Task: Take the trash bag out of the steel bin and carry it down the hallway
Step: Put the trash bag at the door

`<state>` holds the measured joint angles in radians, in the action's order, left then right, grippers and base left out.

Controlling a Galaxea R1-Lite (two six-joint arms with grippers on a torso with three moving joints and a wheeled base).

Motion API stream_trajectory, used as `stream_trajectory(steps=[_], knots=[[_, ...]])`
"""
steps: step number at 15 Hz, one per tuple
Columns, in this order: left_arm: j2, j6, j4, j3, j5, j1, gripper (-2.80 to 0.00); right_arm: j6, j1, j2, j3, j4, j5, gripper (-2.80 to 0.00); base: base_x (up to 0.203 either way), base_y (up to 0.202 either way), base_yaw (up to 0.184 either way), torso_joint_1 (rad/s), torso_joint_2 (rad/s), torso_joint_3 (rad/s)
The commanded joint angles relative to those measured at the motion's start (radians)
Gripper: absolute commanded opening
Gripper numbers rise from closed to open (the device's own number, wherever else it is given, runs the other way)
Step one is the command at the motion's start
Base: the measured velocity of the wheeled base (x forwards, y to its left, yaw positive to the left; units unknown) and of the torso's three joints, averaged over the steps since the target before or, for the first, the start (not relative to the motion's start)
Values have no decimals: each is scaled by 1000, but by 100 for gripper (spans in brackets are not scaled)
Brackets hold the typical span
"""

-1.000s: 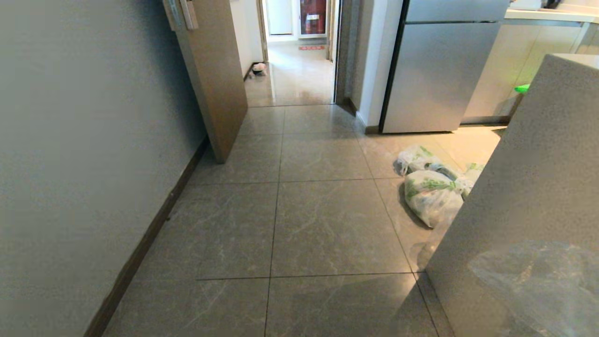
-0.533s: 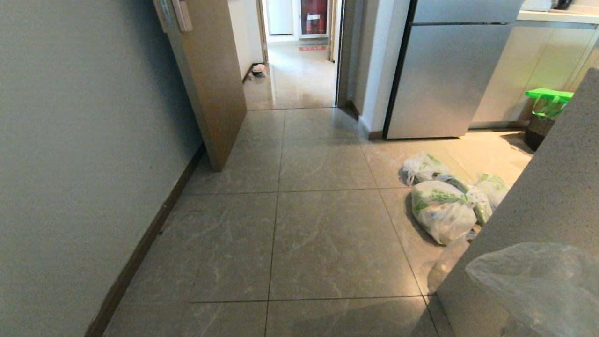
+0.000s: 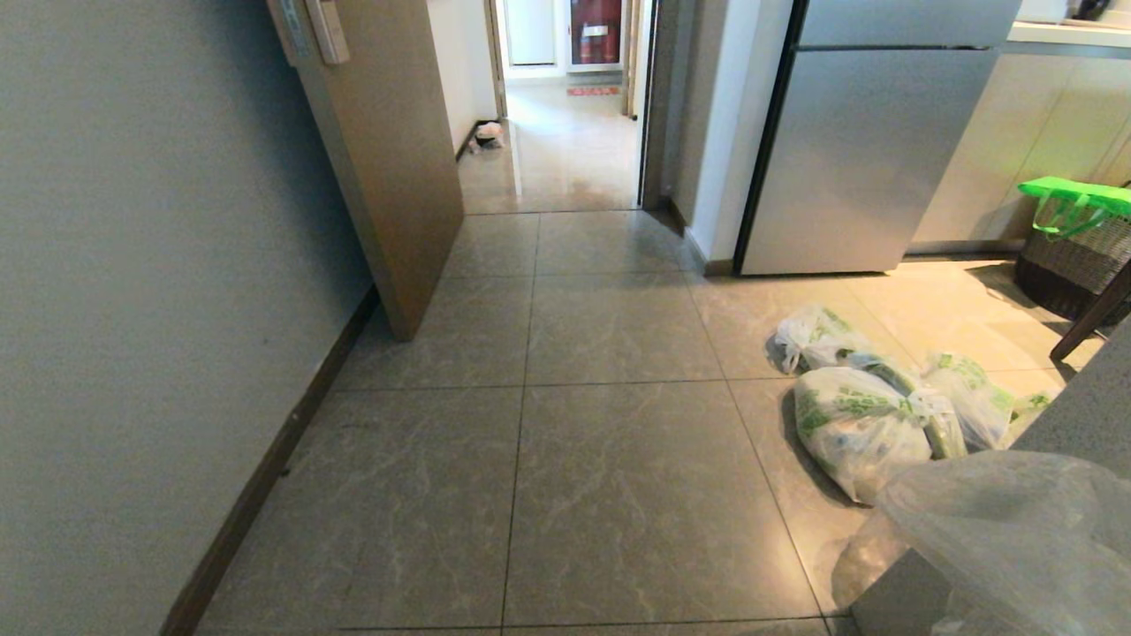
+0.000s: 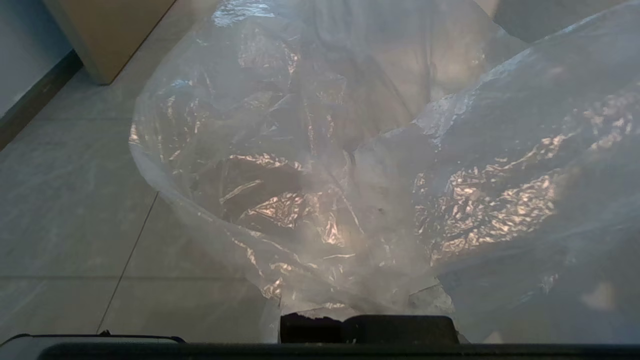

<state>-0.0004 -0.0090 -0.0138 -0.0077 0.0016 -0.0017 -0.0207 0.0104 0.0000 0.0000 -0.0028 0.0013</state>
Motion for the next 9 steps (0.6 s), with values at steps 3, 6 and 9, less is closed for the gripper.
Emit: stream_trajectory(steps=[3,6,9], knots=[[0,0,0,0,0,0,-280,-1,0,2,2,0,0,-280,189,0,1,-1,3,4],[0,0,0,0,0,0,-280,-1,0,2,2,0,0,-280,192,0,2,1,0,1],[0,0,0,0,0,0,-280,-1,0,2,2,0,0,-280,185,0,1,4,2,0]])
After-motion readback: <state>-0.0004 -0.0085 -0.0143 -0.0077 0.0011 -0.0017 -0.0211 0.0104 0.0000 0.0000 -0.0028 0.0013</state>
